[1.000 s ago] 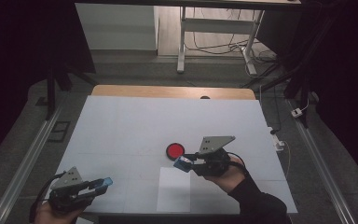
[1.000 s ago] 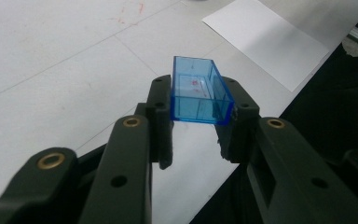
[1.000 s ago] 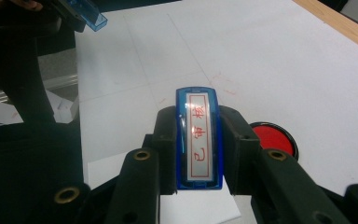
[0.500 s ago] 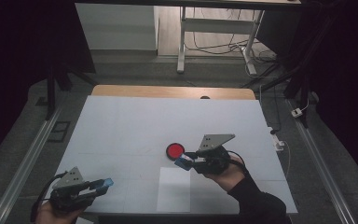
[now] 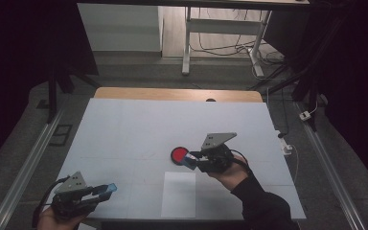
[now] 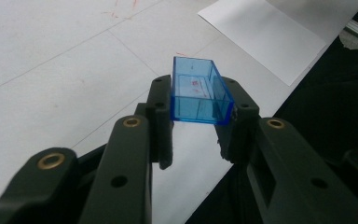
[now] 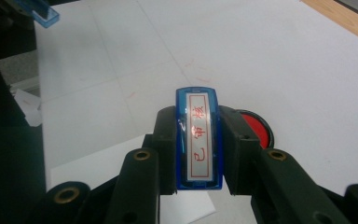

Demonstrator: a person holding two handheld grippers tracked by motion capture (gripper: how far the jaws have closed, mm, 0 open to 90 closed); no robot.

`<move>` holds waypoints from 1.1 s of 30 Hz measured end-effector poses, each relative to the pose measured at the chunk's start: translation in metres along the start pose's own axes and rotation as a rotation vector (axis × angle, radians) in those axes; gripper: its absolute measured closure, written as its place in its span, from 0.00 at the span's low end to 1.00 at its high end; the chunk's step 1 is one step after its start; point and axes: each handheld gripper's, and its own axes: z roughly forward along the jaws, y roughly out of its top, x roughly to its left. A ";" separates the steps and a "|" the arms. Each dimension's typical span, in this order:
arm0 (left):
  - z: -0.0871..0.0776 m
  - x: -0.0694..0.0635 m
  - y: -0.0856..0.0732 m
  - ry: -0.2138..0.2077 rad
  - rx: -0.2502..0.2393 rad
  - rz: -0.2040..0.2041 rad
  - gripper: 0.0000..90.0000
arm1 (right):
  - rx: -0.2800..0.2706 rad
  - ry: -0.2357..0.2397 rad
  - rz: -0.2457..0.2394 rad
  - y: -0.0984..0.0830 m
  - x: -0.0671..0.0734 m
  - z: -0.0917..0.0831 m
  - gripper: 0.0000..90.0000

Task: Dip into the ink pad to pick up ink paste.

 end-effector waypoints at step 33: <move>0.001 0.000 0.000 0.012 0.005 -0.001 0.76 | 0.105 -0.061 0.087 0.005 -0.046 0.063 0.78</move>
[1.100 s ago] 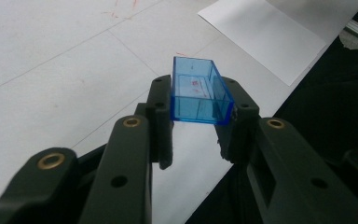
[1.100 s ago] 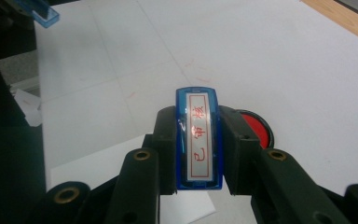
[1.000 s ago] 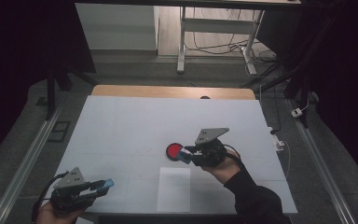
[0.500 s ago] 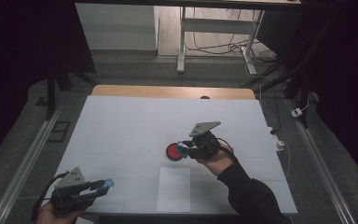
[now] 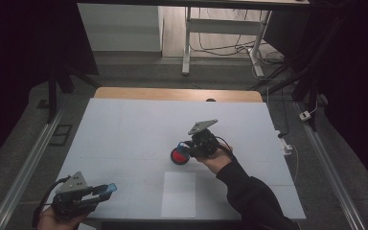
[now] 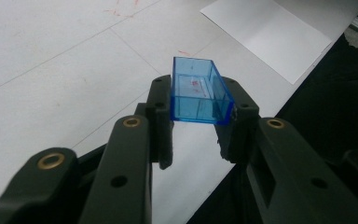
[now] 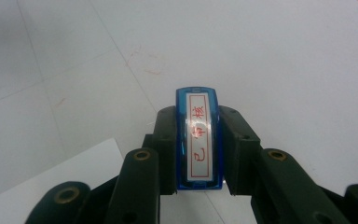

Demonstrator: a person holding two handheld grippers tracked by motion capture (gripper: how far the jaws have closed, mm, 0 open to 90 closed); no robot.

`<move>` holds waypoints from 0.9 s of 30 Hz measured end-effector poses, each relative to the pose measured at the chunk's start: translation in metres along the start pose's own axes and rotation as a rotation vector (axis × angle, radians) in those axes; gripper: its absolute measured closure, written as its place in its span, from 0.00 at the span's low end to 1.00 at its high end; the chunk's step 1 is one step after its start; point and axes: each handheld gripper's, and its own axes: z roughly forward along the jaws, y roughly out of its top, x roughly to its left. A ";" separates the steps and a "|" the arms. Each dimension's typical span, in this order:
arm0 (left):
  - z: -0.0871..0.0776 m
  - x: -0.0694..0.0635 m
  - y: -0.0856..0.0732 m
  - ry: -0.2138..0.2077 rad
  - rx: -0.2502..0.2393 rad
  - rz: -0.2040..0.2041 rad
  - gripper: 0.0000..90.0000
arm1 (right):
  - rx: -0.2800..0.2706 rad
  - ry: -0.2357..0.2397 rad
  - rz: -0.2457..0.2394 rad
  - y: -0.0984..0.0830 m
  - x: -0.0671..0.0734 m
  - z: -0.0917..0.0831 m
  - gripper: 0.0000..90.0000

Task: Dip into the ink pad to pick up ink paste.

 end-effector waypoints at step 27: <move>0.000 0.000 0.000 0.002 0.001 0.007 0.76 | 0.082 0.012 0.056 0.001 -0.017 0.029 0.78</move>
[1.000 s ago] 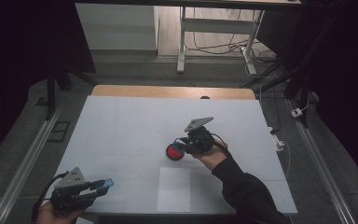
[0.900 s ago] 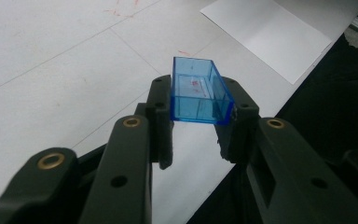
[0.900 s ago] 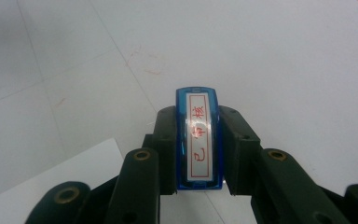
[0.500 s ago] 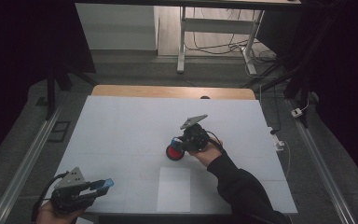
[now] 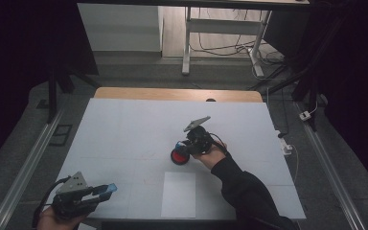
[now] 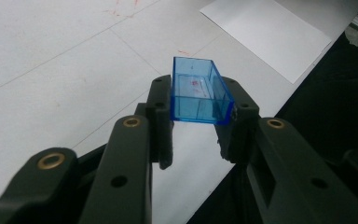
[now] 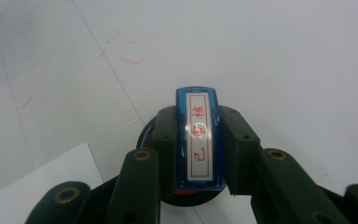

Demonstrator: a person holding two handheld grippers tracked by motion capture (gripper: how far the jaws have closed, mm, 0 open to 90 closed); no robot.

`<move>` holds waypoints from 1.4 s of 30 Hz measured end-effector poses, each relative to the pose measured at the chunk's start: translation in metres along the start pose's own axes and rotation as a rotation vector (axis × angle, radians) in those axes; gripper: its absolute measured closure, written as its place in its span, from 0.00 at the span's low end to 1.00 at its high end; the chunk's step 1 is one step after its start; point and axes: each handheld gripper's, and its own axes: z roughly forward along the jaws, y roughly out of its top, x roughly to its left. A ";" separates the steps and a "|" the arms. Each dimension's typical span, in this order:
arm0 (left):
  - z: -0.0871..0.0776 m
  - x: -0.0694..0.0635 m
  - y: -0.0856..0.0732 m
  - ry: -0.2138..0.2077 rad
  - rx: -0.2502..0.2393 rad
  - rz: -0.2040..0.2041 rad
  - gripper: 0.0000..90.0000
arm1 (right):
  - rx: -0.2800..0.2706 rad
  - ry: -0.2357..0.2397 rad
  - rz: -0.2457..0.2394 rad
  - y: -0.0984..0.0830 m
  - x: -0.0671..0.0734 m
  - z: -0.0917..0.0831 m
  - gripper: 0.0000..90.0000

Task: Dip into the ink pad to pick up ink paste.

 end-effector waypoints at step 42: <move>0.001 0.000 0.000 -0.001 0.007 0.000 0.76 | -0.009 -0.041 -0.030 -0.001 0.008 0.003 0.78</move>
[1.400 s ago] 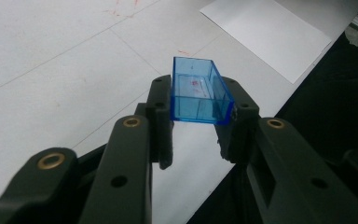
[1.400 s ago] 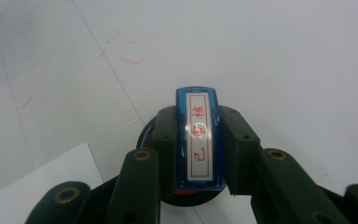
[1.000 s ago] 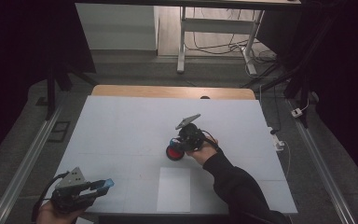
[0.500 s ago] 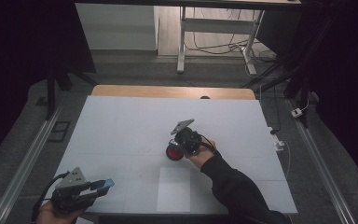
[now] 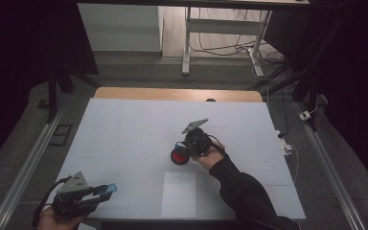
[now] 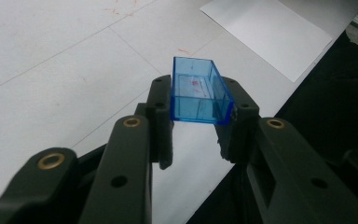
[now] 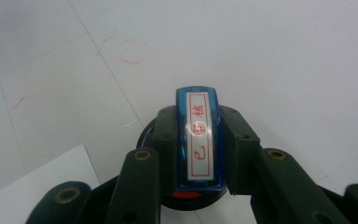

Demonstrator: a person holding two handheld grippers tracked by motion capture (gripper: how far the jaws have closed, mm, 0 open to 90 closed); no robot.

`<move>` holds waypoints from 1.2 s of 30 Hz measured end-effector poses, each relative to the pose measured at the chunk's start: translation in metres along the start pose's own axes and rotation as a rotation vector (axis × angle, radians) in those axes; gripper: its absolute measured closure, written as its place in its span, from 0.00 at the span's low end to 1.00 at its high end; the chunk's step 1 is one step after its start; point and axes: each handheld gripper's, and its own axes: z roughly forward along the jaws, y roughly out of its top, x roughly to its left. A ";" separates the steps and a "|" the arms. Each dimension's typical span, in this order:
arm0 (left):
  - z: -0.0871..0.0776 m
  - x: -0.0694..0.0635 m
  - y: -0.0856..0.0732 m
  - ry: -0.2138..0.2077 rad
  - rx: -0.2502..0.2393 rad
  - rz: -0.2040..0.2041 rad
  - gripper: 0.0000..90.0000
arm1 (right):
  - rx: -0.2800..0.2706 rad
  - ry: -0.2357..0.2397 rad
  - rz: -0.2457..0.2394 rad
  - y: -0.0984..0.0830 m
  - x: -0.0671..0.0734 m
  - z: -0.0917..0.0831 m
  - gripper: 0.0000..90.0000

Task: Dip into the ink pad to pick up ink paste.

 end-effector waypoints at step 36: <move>-0.001 0.000 0.000 0.000 -0.005 0.000 0.76 | -0.033 -0.005 -0.035 0.006 0.011 -0.013 0.77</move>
